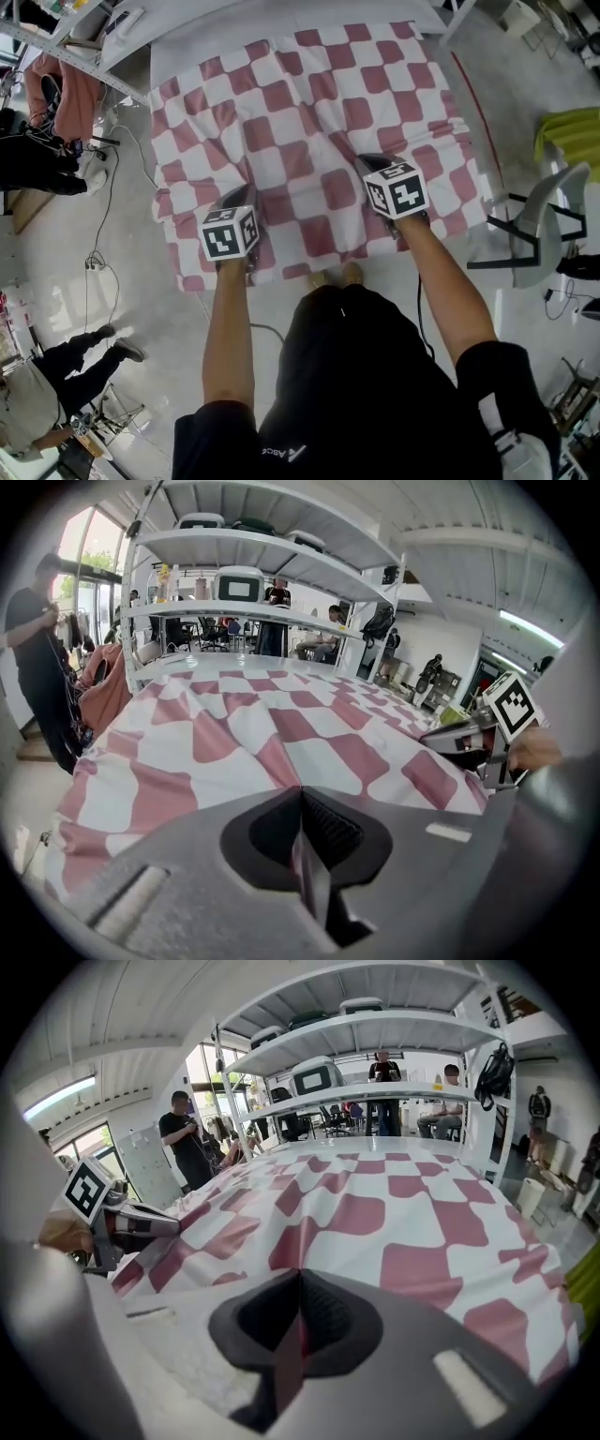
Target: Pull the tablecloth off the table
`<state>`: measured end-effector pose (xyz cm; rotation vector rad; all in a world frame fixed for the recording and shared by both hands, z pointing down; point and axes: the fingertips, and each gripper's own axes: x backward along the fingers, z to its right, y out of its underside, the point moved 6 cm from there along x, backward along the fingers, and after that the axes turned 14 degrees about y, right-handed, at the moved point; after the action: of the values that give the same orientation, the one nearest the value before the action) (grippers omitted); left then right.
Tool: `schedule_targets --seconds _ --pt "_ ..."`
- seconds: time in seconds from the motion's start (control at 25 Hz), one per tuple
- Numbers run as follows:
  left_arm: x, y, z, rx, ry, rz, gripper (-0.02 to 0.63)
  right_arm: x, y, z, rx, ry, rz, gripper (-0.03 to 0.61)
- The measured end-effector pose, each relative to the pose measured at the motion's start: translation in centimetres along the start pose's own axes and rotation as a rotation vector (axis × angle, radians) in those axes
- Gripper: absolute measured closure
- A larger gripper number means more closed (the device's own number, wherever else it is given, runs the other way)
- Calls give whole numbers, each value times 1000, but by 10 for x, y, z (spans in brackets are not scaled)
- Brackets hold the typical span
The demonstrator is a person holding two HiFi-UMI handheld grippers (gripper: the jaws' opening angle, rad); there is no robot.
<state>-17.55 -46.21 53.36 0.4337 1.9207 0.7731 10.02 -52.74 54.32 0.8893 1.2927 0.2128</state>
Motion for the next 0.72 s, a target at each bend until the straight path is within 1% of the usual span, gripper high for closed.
schedule_targets --seconds 0.2,0.4,0.6,0.72 --pt "22 -11 12 20 47 90 604 24 -8 -9 -23 -62 29 575" --pt "49 16 39 20 92 207 604 61 19 -15 -80 -145 98 575" --pt "77 38 76 21 96 328 604 105 42 -10 -134 -216 176 575" --pt "96 45 102 11 99 391 604 134 52 -7 -177 -258 211 575"
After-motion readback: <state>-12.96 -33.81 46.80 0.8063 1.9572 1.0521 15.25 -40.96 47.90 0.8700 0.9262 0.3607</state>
